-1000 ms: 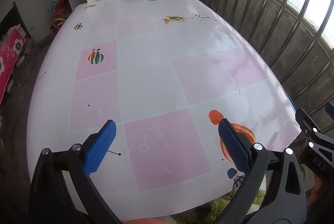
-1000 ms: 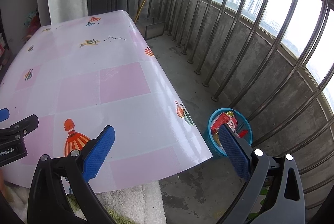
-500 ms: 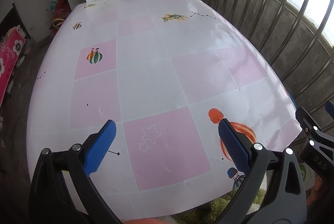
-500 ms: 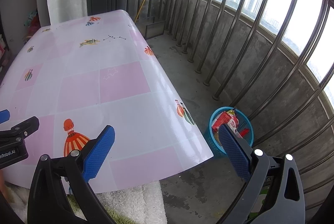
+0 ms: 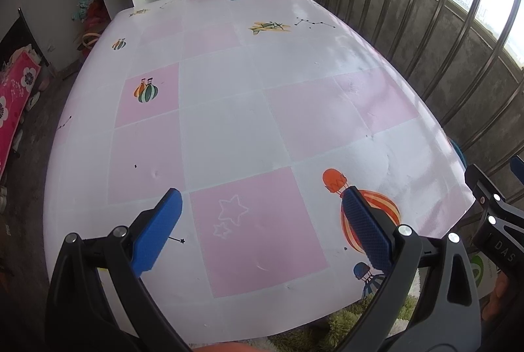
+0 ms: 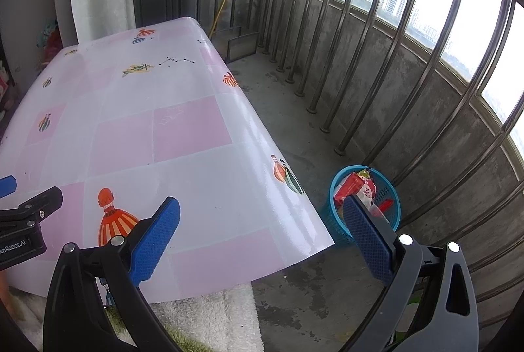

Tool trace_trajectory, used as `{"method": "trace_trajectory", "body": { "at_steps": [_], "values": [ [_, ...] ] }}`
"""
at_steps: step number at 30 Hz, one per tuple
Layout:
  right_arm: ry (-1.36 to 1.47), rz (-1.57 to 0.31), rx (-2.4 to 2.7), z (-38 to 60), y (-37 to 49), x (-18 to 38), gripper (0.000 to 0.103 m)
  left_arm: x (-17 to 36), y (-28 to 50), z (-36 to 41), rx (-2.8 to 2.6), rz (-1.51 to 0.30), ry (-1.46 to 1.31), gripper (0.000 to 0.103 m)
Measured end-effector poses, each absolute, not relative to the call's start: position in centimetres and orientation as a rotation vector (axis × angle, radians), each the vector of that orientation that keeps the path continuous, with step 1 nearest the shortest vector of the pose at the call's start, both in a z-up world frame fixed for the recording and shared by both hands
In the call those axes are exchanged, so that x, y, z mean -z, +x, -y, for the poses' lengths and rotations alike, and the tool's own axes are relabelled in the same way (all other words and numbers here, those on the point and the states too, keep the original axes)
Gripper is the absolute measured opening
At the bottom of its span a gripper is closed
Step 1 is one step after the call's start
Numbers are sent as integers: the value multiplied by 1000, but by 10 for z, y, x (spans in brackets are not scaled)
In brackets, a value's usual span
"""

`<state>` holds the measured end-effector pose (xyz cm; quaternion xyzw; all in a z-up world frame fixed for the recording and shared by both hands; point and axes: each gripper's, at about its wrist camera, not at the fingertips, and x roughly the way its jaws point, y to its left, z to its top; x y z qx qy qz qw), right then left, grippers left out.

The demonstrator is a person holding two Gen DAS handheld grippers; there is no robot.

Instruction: Collect trash

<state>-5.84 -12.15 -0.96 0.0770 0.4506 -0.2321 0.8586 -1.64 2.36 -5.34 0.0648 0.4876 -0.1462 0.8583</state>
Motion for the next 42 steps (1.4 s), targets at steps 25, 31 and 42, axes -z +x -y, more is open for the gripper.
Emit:
{"method": "trace_trajectory", "body": {
  "at_steps": [25, 31, 42],
  "values": [
    [174, -945, 487, 123, -60, 9, 97, 55, -16, -25, 316, -1029, 137, 94],
    [169, -946, 484, 120, -58, 8, 97, 55, -15, -27, 314, -1035, 128, 94],
    [158, -948, 472, 115, -53, 5, 97, 55, -14, -30, 314, -1041, 113, 94]
  ]
}}
